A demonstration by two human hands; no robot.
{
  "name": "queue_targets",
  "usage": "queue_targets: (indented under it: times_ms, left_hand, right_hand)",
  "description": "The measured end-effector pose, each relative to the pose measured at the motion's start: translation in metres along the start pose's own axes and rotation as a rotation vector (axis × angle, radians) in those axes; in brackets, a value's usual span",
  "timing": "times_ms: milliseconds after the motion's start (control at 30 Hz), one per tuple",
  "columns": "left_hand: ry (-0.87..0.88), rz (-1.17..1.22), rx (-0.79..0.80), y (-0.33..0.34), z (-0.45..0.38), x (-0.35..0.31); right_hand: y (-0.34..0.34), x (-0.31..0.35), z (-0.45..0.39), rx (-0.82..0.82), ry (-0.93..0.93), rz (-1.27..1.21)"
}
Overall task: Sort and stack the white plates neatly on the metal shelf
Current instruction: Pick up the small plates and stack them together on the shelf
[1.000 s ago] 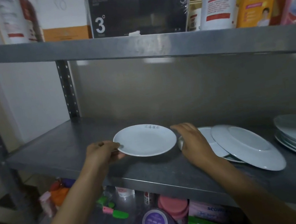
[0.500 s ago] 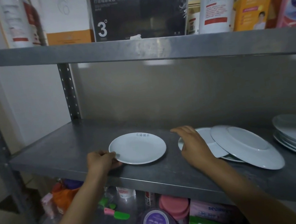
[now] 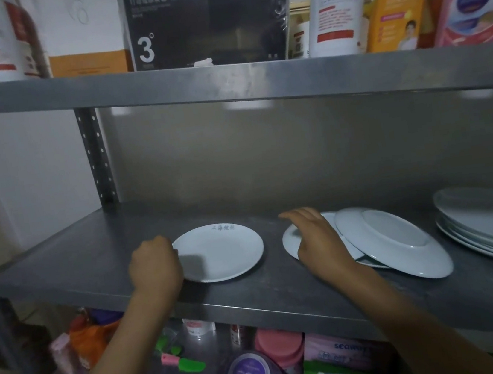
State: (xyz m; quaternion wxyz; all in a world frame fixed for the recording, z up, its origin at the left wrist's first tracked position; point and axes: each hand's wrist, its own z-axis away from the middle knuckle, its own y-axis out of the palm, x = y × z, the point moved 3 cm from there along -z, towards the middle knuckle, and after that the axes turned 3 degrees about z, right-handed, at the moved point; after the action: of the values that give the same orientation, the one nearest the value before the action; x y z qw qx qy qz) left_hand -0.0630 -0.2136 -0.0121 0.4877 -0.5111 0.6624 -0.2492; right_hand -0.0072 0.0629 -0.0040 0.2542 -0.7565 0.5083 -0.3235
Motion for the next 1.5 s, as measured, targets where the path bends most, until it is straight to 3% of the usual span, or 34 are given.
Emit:
queue_targets:
  times_ms: [133,367,633,800,967,1333,1500]
  left_hand:
    - [0.139,-0.045,-0.074,-0.006,0.009,-0.038]
    - [0.491,0.445,-0.071,0.005,0.035,-0.126]
    - [0.718,0.674,0.044,0.036,0.065,-0.204]
    - [0.806,0.747,0.136,0.051,0.082,-0.231]
    - [0.894,0.680,0.102,0.060,0.090,-0.243]
    - [0.925,0.640,0.169,0.080,0.088,-0.253]
    - [0.901,0.628,0.192,0.086,0.086,-0.252]
  right_hand:
    - [-0.015,-0.010,0.006,0.002,0.032,0.027]
    - [-0.056,-0.039,0.022,-0.058,0.114,0.097]
    - [-0.103,-0.078,0.052,-0.118,0.223,0.165]
    - [-0.115,-0.095,0.066,-0.052,0.287,0.183]
    - [-0.115,-0.107,0.071,0.108,0.333,0.195]
    - [-0.105,-0.128,0.072,0.403,0.418,0.265]
    - [-0.101,-0.132,0.072,0.452,0.409,0.285]
